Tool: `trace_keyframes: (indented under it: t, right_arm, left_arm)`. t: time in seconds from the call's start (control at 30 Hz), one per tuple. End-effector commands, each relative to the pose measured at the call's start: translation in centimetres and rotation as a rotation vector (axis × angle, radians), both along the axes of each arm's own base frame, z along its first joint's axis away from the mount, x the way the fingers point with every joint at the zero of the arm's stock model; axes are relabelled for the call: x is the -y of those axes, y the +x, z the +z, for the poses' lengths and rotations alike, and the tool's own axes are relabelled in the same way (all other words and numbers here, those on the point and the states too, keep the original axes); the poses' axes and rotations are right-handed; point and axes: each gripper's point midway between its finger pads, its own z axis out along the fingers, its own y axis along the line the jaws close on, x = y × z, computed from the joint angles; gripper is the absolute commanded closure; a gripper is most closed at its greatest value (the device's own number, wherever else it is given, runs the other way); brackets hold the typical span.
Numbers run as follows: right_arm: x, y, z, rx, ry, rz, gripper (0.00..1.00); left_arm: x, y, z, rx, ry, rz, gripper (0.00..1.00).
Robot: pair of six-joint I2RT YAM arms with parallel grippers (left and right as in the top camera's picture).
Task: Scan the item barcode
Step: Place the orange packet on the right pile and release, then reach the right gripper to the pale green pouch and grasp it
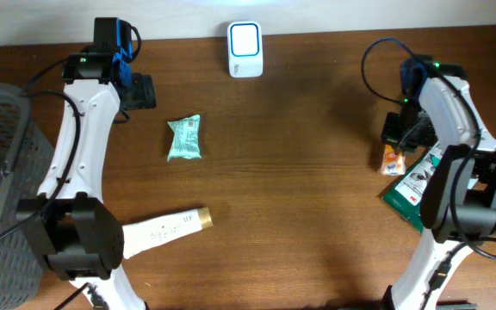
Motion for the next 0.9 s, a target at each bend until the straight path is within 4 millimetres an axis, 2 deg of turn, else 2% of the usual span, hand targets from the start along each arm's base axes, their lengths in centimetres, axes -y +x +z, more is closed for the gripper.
trace_keyframes:
  t: [0.0,0.03,0.07,0.1,0.13,0.2,0.27,0.3,0.33,0.4,0.43,0.5,0.53,0.6,0.63,0.67,0.73,0.8,0.83,0.87]
  right_arm:
    - [2.3,0.2,0.1,0.041,-0.013,-0.076,0.96]
    - [3.0,0.3,0.1,0.054,-0.015,-0.093,0.89]
    - [2.9,0.5,0.1,0.06,-0.003,-0.096,0.34]
    - [1.7,0.8,0.1,0.075,0.059,-0.096,0.12]
    - [0.8,1.2,0.3,0.087,0.094,-0.09,0.02]
    - [-1.8,2.6,1.9,0.136,0.128,-0.03,0.02]
    - [-6.1,4.4,4.3,0.212,0.202,0.052,0.02]
    - [-10.8,5.4,6.0,0.268,0.288,0.142,0.02]
    - [-16.3,6.4,7.0,0.325,0.416,0.235,0.02]
    - [-22.8,8.1,7.5,0.395,0.534,0.228,0.02]
    - [-25.8,8.8,7.2,0.416,0.564,0.189,0.02]
    - [-31.9,8.8,5.6,0.408,0.616,0.162,0.0]
    - [-34.8,8.4,4.7,0.395,0.64,0.147,0.07]
    - [-39.4,7.9,2.8,0.375,0.68,0.072,0.13]
    - [-41.0,7.5,1.4,0.352,0.678,-0.007,0.15]
    - [-43.2,7.2,0.1,0.345,0.699,-0.027,0.21]
    - [-46.0,6.4,-1.6,0.342,0.72,-0.001,0.32]
    - [-47.8,5.2,-3.2,0.313,0.723,-0.003,0.39]
    - [-48.3,4.6,-4.4,0.291,0.717,-0.016,0.41]
    - [-48.3,4.5,-4.5,0.284,0.717,-0.015,0.42]
  left_arm:
    - [-0.2,0.0,1.1,0.025,0.006,0.004,0.01]
    - [-0.2,0.0,1.1,0.025,0.006,0.004,0.01]
    - [-0.2,0.0,1.1,0.025,0.006,0.004,0.01]
    - [-0.2,0.0,1.1,0.025,0.006,0.004,0.01]
    - [-0.2,0.0,1.1,0.025,0.006,0.004,0.01]
    - [-0.2,0.0,1.1,0.025,0.006,0.004,0.01]
    - [-0.2,0.0,1.1,0.025,0.006,0.004,0.01]
    - [-0.2,0.0,1.1,0.025,0.006,0.004,0.01]
    - [-0.2,0.0,1.1,0.025,0.006,0.004,0.01]
    - [-0.2,0.0,1.1,0.025,0.006,0.004,0.01]
    - [-0.2,0.0,1.1,0.025,0.006,0.004,0.01]
    - [-0.2,0.0,1.1,0.025,0.006,0.004,0.01]
    - [-0.2,0.0,1.1,0.025,0.006,0.004,0.01]
    - [-0.2,0.0,1.1,0.025,0.006,0.004,0.01]
    - [-0.2,0.0,1.1,0.025,0.006,0.004,0.01]
    - [-0.2,0.0,1.1,0.025,0.006,0.004,0.01]
    - [-0.2,0.0,1.1,0.025,0.006,0.004,0.01]
    - [-0.2,0.0,1.1,0.025,0.006,0.004,0.01]
    - [-0.2,0.0,1.1,0.025,0.006,0.004,0.01]
    - [-0.2,0.0,1.1,0.025,0.006,0.004,0.01]
